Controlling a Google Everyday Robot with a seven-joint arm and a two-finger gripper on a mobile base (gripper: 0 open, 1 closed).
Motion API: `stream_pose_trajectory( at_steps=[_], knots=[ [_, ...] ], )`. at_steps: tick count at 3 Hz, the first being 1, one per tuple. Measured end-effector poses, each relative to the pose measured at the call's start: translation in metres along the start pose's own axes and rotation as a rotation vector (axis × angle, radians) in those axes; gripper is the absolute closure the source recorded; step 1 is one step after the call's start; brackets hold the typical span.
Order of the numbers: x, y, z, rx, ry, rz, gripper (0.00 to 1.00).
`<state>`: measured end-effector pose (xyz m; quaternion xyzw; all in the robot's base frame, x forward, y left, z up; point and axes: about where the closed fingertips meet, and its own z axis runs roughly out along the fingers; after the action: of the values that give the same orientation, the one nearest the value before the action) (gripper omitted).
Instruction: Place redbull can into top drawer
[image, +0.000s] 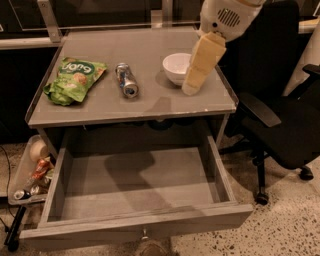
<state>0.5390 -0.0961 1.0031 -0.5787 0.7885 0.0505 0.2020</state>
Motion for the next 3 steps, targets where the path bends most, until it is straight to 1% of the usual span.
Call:
stream_pose_trajectory(
  at_steps=[1, 2, 3],
  knots=[
    [-0.047, -0.022, 0.013, -0.014, -0.058, -0.009, 0.00],
    [-0.047, -0.022, 0.013, -0.014, -0.058, -0.009, 0.00],
    [-0.072, -0.032, 0.026, -0.040, -0.121, 0.011, 0.00]
  ],
)
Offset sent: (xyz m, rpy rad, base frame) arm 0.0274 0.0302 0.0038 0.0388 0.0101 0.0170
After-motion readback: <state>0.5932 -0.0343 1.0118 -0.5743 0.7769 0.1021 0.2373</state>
